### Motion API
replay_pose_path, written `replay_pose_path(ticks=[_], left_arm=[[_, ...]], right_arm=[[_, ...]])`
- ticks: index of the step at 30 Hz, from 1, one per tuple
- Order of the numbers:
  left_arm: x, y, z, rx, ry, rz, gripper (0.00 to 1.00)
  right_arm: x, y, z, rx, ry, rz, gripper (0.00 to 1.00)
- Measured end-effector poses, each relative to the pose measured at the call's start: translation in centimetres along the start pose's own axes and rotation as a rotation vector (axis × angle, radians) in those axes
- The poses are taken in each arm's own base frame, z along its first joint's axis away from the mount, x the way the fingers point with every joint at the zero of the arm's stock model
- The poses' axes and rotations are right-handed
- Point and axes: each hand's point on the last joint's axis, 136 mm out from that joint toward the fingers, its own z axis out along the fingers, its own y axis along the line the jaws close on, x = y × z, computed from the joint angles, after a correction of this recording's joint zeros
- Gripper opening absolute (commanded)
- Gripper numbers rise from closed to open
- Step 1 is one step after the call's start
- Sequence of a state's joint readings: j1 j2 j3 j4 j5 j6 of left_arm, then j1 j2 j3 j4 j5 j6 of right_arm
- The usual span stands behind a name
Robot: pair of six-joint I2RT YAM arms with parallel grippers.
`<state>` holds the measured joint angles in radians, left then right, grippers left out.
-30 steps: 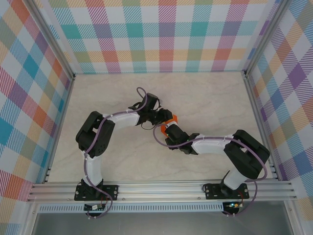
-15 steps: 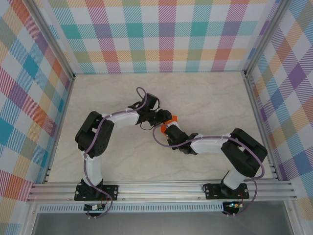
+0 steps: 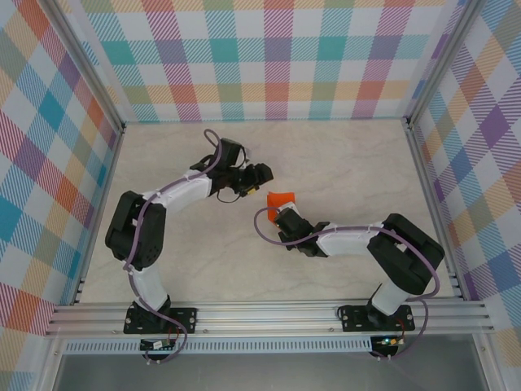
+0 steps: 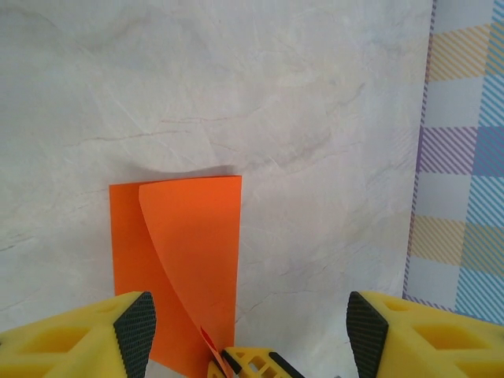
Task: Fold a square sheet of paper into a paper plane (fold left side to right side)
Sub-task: Fourth fold the wing at the center of the table.
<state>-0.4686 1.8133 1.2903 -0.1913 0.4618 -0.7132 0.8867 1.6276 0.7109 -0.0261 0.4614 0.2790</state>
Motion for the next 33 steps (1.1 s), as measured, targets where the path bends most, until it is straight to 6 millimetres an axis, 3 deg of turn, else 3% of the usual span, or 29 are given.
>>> replay_pose_path(ticks=[3,7,12,15,22,28,33], left_arm=[[0.0,0.3,-1.3,0.003,-0.018,-0.001,0.68],[1.7,1.7,-2.2,-0.011,-0.007,-0.013,0.68],[5.1,5.1,-1.9,-0.051,0.046,-0.055,0.66],[6.5,6.2,-1.5,-0.066,0.075,-0.070,0.65],[8.2,4.3,0.2,-0.025,0.107,-0.029,0.57],[9.5,3.8,3.2,-0.028,0.163,-0.020,0.36],[9.5,3.3,4.5,-0.027,0.176,-0.013,0.36]], right_arm=[[0.0,0.1,0.0,-0.006,0.002,0.004,0.19],[0.1,0.3,0.0,-0.032,0.011,0.024,0.18],[0.0,0.4,0.0,-0.100,0.037,0.083,0.17],[0.1,0.2,-0.1,-0.141,0.051,0.129,0.17],[0.6,0.2,-0.4,-0.209,0.079,0.202,0.17],[0.6,0.3,-0.4,-0.223,0.084,0.218,0.17],[0.7,0.3,-0.4,-0.231,0.086,0.227,0.16]])
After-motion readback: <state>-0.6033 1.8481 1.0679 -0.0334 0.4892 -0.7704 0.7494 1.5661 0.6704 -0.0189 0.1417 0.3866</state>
